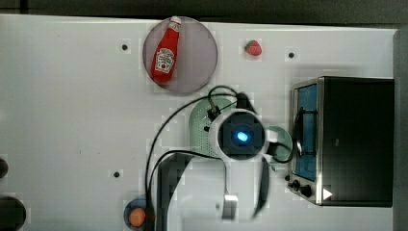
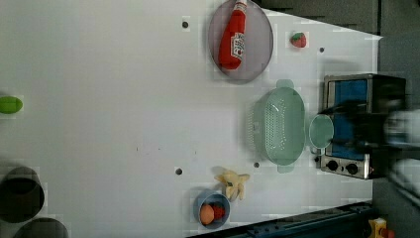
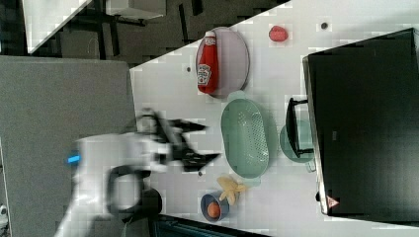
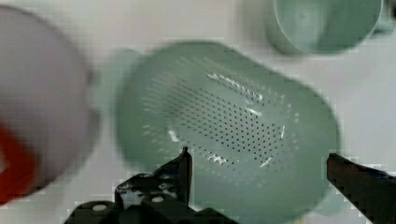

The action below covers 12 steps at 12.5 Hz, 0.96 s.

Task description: Drag strainer right to left.

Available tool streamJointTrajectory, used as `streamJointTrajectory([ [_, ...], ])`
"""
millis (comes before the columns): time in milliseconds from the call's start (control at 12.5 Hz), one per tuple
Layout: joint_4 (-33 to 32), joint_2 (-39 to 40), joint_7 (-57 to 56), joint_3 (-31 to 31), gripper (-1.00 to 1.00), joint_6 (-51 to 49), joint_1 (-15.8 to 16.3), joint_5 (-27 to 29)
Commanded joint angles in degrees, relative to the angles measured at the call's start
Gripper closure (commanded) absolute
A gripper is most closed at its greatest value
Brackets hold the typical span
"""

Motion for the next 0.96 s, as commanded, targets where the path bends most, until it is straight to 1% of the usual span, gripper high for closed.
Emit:
streamJointTrajectory([
  [80,-3.57,3.57,13.50,1.60,-1.00,9.51,0.32,0.47],
  [480,-4.00,18.31,31.76,3.76,-1.00,24.88,1.69,0.51],
  [640,-3.98,22.37,32.29,4.42,-1.00,31.57,2.57,0.51],
  [720,-3.95,23.93,32.29,4.45,-1.00,33.29,3.00,0.51],
  [960,-3.26,26.59,32.30,4.47,-1.00,33.49,4.25,0.51],
])
